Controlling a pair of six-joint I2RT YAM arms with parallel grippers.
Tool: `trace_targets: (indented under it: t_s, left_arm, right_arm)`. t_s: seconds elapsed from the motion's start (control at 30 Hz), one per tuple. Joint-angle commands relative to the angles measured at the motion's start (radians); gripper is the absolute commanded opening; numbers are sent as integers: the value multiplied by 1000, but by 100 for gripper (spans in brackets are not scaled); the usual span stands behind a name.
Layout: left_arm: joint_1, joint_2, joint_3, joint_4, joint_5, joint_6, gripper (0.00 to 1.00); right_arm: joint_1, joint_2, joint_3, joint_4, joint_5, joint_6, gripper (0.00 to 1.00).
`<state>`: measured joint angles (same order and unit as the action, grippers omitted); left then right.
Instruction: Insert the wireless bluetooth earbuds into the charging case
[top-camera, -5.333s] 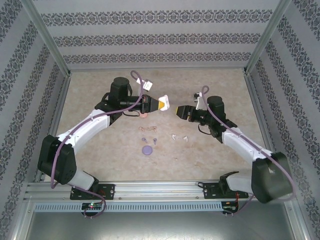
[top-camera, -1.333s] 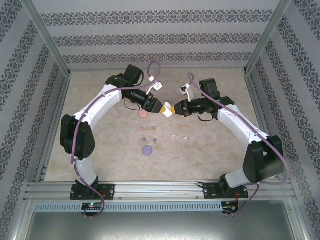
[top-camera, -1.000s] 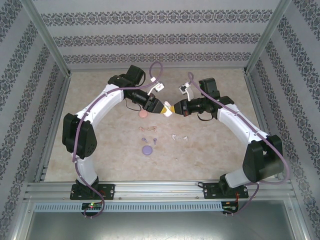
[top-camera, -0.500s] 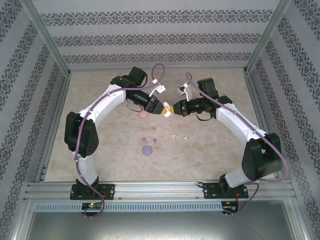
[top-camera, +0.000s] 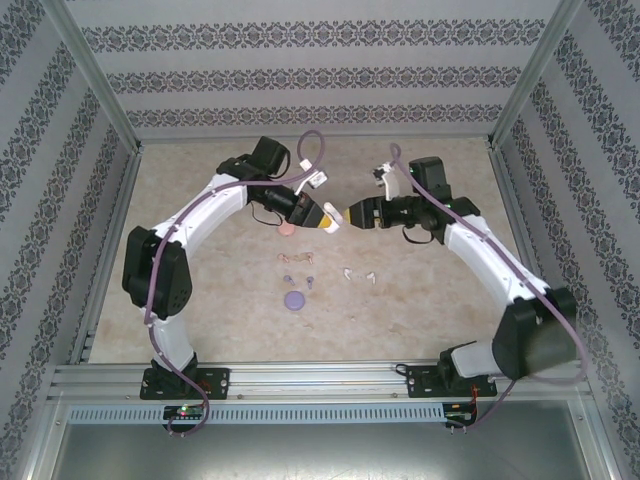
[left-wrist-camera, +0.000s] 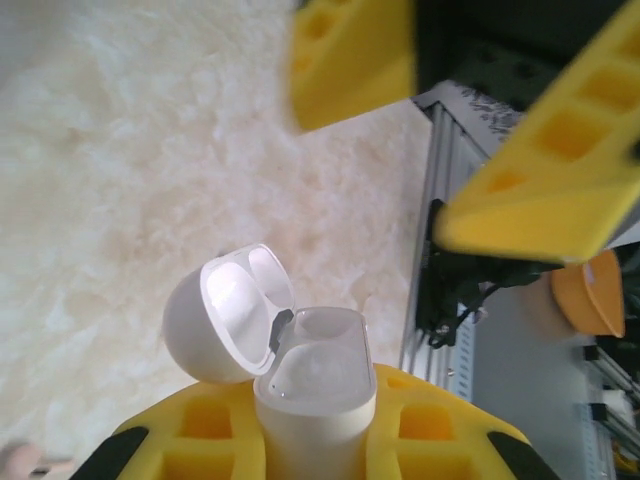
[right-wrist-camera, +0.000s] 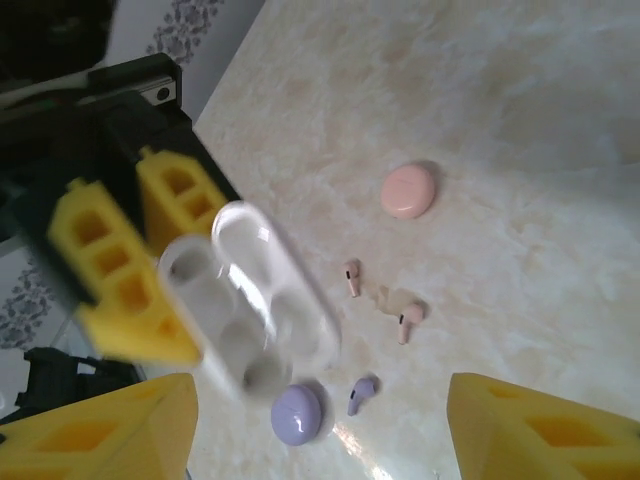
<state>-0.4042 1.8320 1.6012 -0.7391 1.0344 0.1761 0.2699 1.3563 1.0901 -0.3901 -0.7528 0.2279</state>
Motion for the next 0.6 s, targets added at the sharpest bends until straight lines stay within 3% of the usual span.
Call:
trace_targets:
  t_s: [0.0, 0.3, 0.47, 0.57]
  left_arm:
    - [47, -138, -87, 254, -67, -138, 0]
    - [42, -394, -384, 677, -356, -257, 0]
    - [5, -543, -689, 1131, -550, -218, 0]
    - [-11, -580, -811, 1306, -641, -221, 0]
  right_arm:
    - [-3, -94, -74, -36, 98, 89, 68]
    - [159, -160, -203, -89, 498, 308, 68]
    - [265, -75, -208, -95, 666, 387, 68]
    - [303, 1, -201, -97, 719, 423, 67]
